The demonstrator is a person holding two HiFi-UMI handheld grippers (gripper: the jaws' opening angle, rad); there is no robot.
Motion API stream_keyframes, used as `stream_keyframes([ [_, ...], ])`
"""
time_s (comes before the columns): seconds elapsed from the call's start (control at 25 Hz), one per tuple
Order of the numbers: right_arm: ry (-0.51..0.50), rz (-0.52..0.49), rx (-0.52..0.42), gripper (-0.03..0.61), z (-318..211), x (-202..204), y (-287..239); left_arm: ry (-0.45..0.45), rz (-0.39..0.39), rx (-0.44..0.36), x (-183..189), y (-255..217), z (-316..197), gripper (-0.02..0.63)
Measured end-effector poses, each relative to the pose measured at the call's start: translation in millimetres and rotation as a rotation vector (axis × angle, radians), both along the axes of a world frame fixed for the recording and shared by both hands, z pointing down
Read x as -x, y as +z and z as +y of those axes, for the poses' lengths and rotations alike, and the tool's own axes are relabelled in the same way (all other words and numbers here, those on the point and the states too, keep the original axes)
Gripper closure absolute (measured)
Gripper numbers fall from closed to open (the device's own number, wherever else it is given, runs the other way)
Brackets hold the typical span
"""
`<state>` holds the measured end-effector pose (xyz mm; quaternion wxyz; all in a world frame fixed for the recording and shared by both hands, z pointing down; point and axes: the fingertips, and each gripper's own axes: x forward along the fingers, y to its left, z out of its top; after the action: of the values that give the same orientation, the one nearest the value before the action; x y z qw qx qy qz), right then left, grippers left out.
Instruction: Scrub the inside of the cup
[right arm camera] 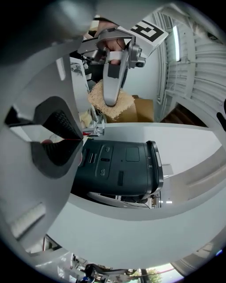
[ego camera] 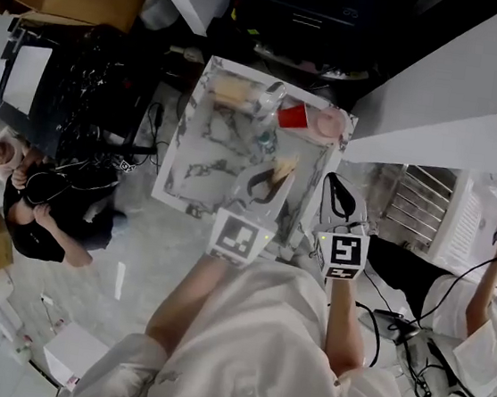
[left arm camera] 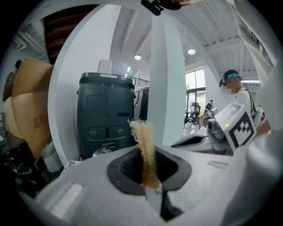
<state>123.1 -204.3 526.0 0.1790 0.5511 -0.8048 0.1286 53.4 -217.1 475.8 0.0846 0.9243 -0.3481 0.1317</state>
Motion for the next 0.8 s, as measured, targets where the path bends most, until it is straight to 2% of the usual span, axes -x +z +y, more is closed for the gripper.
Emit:
stream_keyframes([
  [0.36,-0.050,0.005,0.073,0.575,-25.5,-23.2,55.4,-0.025,-0.042,0.040,-25.6,46.3,-19.6,0.584],
  [0.52,-0.059,0.013,0.088,0.551,-37.4,-26.6,74.1,-0.021,-0.072,0.069,-32.0,65.9,-25.5,0.584],
  [0.8,-0.064,0.065,0.078,0.430,-63.2,-30.5,97.8,-0.014,-0.096,0.108,-40.3,87.9,-32.2,0.584],
])
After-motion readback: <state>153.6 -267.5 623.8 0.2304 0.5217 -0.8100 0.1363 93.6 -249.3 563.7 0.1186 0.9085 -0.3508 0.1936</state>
